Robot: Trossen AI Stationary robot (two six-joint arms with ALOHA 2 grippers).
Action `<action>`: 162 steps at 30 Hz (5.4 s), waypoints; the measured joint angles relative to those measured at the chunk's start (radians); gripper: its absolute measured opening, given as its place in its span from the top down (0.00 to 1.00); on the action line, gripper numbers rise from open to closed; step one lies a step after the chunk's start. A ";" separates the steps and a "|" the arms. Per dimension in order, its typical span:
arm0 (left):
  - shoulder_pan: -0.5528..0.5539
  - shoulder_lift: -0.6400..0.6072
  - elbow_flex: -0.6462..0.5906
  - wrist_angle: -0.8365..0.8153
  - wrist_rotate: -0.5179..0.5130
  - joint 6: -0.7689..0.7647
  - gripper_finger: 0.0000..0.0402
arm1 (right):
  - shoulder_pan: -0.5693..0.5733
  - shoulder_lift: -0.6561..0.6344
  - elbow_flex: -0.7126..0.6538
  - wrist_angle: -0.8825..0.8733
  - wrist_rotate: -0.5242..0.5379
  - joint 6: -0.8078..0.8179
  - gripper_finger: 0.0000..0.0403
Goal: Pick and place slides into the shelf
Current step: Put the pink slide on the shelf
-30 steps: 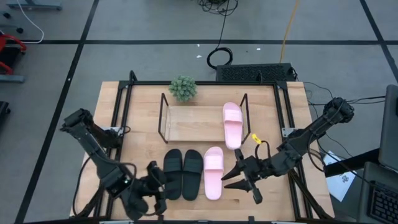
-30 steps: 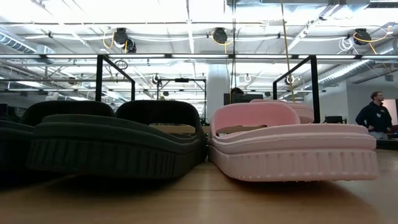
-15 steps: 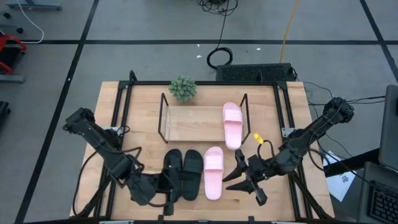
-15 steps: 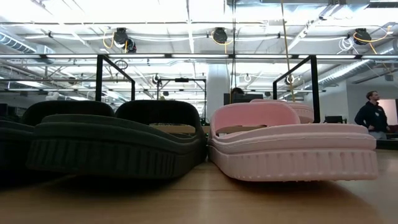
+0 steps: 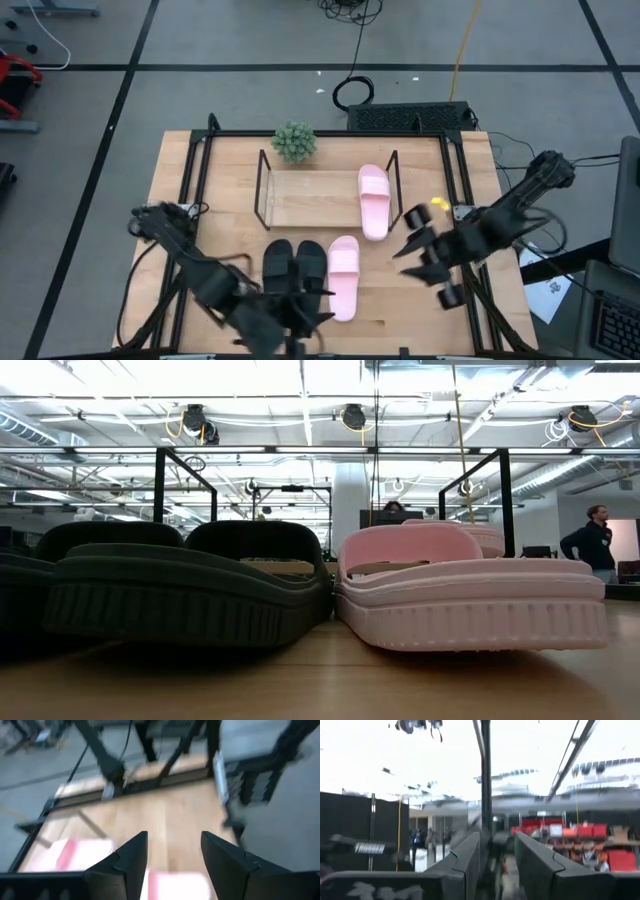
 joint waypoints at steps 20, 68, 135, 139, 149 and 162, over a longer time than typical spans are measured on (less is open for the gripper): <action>0.105 0.324 0.123 -0.230 0.195 -0.115 0.53 | -0.001 -0.146 0.000 -0.275 0.050 0.014 0.72; 0.229 0.432 -0.019 -0.184 0.057 -0.224 0.53 | 0.002 -0.144 0.000 -0.273 0.041 0.001 0.72; 0.464 0.318 0.067 -0.497 -0.255 -0.233 1.00 | 0.001 -0.152 0.000 -0.271 0.041 -0.007 0.72; 0.513 0.317 0.014 -0.415 -0.202 -0.147 1.00 | 0.001 -0.158 0.000 -0.271 0.041 -0.008 0.72; 0.528 0.319 -0.096 -0.255 -0.190 0.003 1.00 | 0.001 -0.181 0.000 -0.271 0.041 -0.024 0.72; 0.608 0.318 -0.116 -0.132 -0.194 0.121 1.00 | 0.001 -0.183 0.000 -0.271 0.041 -0.048 0.72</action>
